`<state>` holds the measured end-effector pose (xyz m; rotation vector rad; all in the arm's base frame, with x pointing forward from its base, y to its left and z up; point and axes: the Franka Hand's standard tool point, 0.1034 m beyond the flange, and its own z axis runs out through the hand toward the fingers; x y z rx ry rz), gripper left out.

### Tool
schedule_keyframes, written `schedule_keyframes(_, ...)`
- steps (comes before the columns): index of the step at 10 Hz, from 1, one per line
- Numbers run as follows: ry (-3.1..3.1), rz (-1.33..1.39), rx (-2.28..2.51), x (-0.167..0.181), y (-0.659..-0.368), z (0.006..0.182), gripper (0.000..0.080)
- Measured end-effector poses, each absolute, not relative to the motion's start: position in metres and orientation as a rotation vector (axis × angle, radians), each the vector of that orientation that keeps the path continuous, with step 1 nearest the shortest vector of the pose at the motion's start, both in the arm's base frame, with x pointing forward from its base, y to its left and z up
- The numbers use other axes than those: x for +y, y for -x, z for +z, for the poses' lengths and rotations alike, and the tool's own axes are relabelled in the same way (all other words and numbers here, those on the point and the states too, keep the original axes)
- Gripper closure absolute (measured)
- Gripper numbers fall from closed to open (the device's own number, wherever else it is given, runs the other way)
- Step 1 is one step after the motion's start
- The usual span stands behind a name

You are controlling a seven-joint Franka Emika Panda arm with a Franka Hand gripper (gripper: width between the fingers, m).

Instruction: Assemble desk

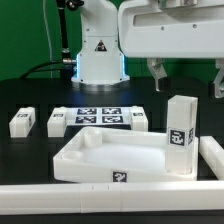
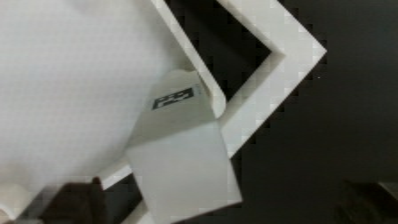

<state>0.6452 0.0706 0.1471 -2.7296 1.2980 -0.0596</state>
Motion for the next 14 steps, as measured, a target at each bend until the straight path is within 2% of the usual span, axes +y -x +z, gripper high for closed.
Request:
schedule_keyframes(2,2.784,-0.061,1.145,0.084,-0.638,0.158,0.0150)
schedule_keyframes(4,2.864,-0.057,1.000,0.105,-0.622,0.153,0.0150)
schedule_keyframes(8,2.980,-0.087,0.601,0.099,-0.623,0.151,0.0150)
schedule_keyframes(9,3.006,-0.112,0.476,0.094,-0.614,0.143,0.0150)
schedule_keyframes(11,3.058,-0.044,0.216,0.084,-0.573,0.129,0.0150)
schedule_keyframes(12,3.064,0.010,0.206,0.074,-0.563,0.124,0.0150)
schedule_keyframes(14,3.062,0.026,0.214,0.076,-0.568,0.125,0.0150)
